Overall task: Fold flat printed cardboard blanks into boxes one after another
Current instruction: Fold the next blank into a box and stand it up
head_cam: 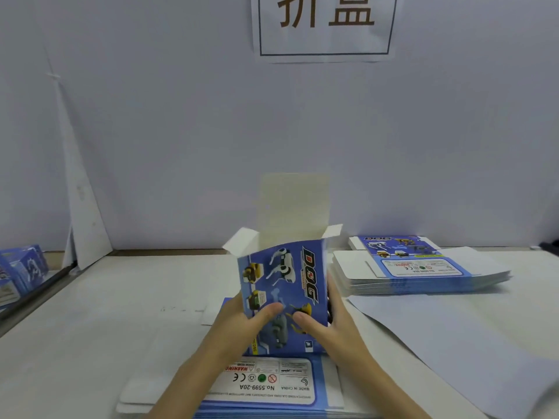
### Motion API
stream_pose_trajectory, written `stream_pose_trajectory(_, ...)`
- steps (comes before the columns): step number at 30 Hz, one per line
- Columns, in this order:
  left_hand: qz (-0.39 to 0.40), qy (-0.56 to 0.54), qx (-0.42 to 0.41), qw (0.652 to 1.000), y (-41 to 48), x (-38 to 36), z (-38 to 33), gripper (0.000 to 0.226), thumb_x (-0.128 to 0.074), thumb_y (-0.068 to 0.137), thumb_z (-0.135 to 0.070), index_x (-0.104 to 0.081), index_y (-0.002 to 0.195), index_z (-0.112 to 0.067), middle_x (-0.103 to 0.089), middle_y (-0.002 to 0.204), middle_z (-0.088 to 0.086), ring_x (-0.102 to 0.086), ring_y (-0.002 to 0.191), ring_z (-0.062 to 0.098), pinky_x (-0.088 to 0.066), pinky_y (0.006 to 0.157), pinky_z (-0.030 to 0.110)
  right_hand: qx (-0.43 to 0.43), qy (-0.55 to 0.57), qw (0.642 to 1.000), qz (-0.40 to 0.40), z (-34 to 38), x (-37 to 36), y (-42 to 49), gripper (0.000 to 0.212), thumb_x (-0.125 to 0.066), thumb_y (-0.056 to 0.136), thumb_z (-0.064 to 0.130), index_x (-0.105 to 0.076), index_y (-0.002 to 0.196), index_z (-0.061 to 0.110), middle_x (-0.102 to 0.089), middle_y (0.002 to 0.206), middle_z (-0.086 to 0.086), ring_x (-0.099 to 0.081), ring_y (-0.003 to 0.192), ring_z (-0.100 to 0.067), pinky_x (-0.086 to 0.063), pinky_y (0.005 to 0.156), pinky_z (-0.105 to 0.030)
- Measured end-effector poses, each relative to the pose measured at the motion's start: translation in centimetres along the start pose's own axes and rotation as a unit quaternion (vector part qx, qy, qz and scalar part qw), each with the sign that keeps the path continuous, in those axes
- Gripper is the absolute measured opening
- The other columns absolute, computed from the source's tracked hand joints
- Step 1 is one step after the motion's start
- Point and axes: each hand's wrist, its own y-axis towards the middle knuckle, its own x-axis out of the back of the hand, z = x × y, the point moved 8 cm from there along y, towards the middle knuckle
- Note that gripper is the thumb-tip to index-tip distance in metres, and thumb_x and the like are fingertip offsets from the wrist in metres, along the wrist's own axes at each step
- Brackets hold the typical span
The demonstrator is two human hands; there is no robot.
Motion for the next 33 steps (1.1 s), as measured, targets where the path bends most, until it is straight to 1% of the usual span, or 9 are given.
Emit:
stream_pose_trajectory(2, 0.039, -0.025, 0.017, 0.999, -0.1, -0.4, 1.0, 0.048, -0.069, 0.070, -0.057, -0.061, 0.111, -0.034, -0.072, 0.099, -0.018, -0.068, 0.091, 0.003, -0.056, 0.075, 0.022, 0.000, -0.016, 1.000, 0.001, -0.1, -0.1, -0.1, 0.092, -0.082, 0.067, 0.041, -0.035, 0.143, 0.021, -0.068, 0.111, 0.018, -0.067, 0.101, -0.008, -0.057, 0.070, -0.021)
stream_pose_trajectory(5, 0.039, -0.006, 0.026, 0.999, -0.2, -0.7, 2.1, 0.045, -0.066, 0.075, -0.058, -0.062, 0.112, -0.032, -0.072, 0.101, -0.014, -0.068, 0.092, 0.004, -0.055, 0.080, 0.028, 0.004, -0.020, 1.000, 0.005, -0.2, -0.1, -0.1, 0.094, -0.080, 0.068, 0.044, -0.032, 0.145, 0.025, -0.066, 0.116, 0.016, -0.065, 0.105, -0.007, -0.057, 0.073, -0.023)
stream_pose_trajectory(9, -0.029, -0.004, 0.014, 0.999, -0.4, -0.2, 2.1, 0.029, -0.057, 0.077, -0.058, -0.067, 0.099, -0.041, -0.070, 0.095, -0.025, -0.065, 0.090, -0.004, -0.048, 0.077, 0.016, -0.009, -0.033, 0.999, 0.009, -0.5, 0.1, 0.0, 0.094, -0.079, 0.072, 0.044, -0.023, 0.148, 0.035, -0.052, 0.136, 0.010, -0.056, 0.120, -0.010, -0.057, 0.087, -0.033)
stream_pose_trajectory(13, -0.018, -0.003, 0.023, 1.000, -0.5, -0.4, 2.6, 0.039, -0.063, 0.073, -0.057, -0.063, 0.106, -0.036, -0.071, 0.098, -0.022, -0.067, 0.090, 0.000, -0.054, 0.080, 0.027, 0.007, -0.036, 0.999, 0.017, -0.2, -0.3, 0.0, 0.097, -0.078, 0.063, 0.053, -0.028, 0.144, 0.036, -0.058, 0.126, 0.021, -0.057, 0.115, 0.001, -0.054, 0.080, -0.016)
stream_pose_trajectory(18, -0.028, 0.007, -0.018, 0.999, -0.7, -0.6, 1.7, 0.034, -0.057, 0.082, -0.051, -0.060, 0.113, -0.037, -0.068, 0.103, -0.028, -0.065, 0.095, -0.001, -0.052, 0.076, 0.014, 0.008, -0.020, 1.000, 0.011, -0.3, 0.1, 0.1, 0.088, -0.079, 0.063, 0.045, -0.030, 0.137, 0.043, -0.055, 0.129, 0.017, -0.056, 0.117, -0.006, -0.057, 0.083, -0.027)
stream_pose_trajectory(22, -0.072, -0.027, -0.011, 0.997, -0.4, 0.8, 0.9, 0.033, -0.070, 0.069, -0.049, -0.064, 0.102, -0.048, -0.069, 0.106, -0.011, -0.066, 0.099, 0.009, -0.056, 0.080, 0.026, 0.023, -0.010, 1.000, 0.014, 0.7, 0.0, 0.1, 0.082, -0.084, 0.056, 0.049, -0.039, 0.125, 0.044, -0.063, 0.111, 0.024, -0.061, 0.107, 0.000, -0.056, 0.072, -0.020)
stream_pose_trajectory(25, -0.114, -0.003, -0.035, 0.993, 0.0, 1.9, -1.2, 0.078, -0.069, 0.069, -0.046, -0.034, 0.139, -0.045, -0.047, 0.131, -0.015, -0.051, 0.118, 0.007, -0.050, 0.089, 0.022, 0.062, -0.046, 0.996, -0.047, 2.0, 0.7, 0.3, 0.078, -0.089, 0.063, 0.027, -0.039, 0.120, 0.041, -0.059, 0.117, 0.014, -0.059, 0.104, 0.005, -0.051, 0.073, -0.012)
stream_pose_trajectory(28, -0.087, -0.021, -0.059, 0.994, 0.0, 0.9, -4.0, 0.115, -0.083, 0.058, -0.053, 0.000, 0.137, -0.062, -0.033, 0.139, -0.023, -0.038, 0.123, -0.010, -0.041, 0.080, 0.000, 0.123, -0.101, 0.984, -0.083, 4.4, 0.7, 0.0, 0.080, -0.086, 0.066, 0.036, -0.030, 0.122, 0.046, -0.048, 0.125, 0.011, -0.051, 0.111, 0.008, -0.046, 0.078, -0.005)
stream_pose_trajectory(33, -0.146, 0.028, -0.130, 0.980, -0.4, 2.4, -7.4, 0.144, -0.090, 0.050, -0.043, 0.017, 0.146, -0.038, -0.028, 0.142, -0.007, -0.034, 0.130, 0.003, -0.037, 0.091, 0.008, 0.193, -0.152, 0.967, 0.073, 7.5, -0.2, -0.5, 0.073, -0.070, 0.076, 0.037, -0.023, 0.130, 0.049, -0.046, 0.124, 0.029, -0.050, 0.119, 0.003, -0.044, 0.088, -0.007)
